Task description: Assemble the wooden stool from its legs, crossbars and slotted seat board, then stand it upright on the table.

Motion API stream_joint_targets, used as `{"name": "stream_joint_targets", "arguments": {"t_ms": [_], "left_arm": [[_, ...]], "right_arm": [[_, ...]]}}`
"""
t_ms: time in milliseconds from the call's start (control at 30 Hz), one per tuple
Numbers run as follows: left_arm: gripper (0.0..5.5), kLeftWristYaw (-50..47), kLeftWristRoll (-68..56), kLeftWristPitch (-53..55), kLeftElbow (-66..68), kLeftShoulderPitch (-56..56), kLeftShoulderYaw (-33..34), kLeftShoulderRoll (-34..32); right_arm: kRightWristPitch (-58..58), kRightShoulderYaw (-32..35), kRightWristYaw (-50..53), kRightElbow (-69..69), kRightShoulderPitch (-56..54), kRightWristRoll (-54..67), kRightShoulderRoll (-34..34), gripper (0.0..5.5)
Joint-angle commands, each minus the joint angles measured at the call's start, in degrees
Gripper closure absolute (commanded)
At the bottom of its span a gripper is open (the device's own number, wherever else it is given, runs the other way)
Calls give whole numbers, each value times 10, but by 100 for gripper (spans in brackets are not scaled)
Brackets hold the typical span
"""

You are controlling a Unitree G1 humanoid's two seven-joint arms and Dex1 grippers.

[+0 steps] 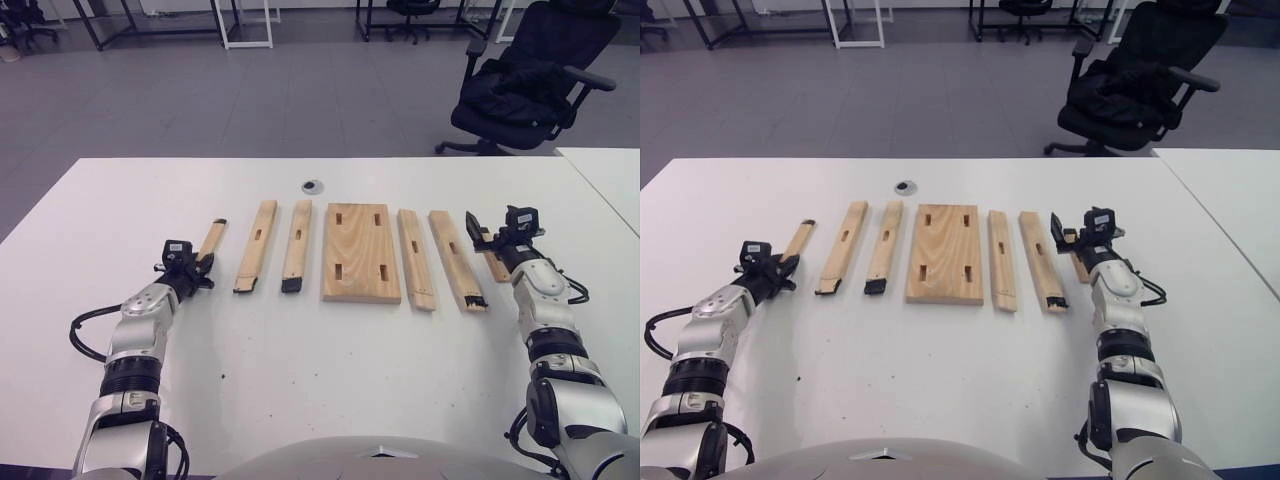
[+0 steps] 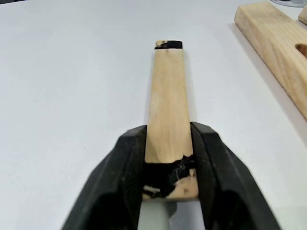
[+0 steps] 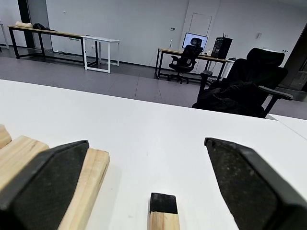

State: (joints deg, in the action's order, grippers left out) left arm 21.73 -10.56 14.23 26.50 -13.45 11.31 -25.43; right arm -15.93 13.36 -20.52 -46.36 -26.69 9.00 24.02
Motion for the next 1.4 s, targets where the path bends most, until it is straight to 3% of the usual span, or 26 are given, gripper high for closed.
{"name": "stream_joint_targets", "arguments": {"t_ms": [33,100,167,333,467,633,867,1167,1300,1400], "left_arm": [[421,-15,11,-15,-4,11,5,-2],[421,-31,11,-82,-35,-7,20,-1],[421,-34,1,-124,-97,-29,22,9],[421,29,24,-192,-243,-60,-80,37],[421,69,9,-206,-302,-91,-146,76],[421,101,11,-202,-312,-111,-184,95],[421,113,32,-209,-304,-109,-195,90],[421,112,51,-214,-288,-109,-200,96],[338,84,82,-211,-262,-108,-201,95],[290,53,83,-189,-244,-100,-176,95]], "right_arm": [[34,1,3,27,-29,8,1,101],[66,-22,-2,83,-36,-6,0,101],[150,-22,-20,182,-52,56,-28,101],[403,-19,-16,394,-76,279,-118,101],[529,-6,26,465,-91,440,-196,101],[583,20,80,487,-114,547,-235,194],[605,14,104,510,-106,575,-227,323],[587,-14,103,509,-80,511,-217,497],[553,4,142,499,-53,475,-220,510],[496,30,160,493,-7,393,-178,510]]}}
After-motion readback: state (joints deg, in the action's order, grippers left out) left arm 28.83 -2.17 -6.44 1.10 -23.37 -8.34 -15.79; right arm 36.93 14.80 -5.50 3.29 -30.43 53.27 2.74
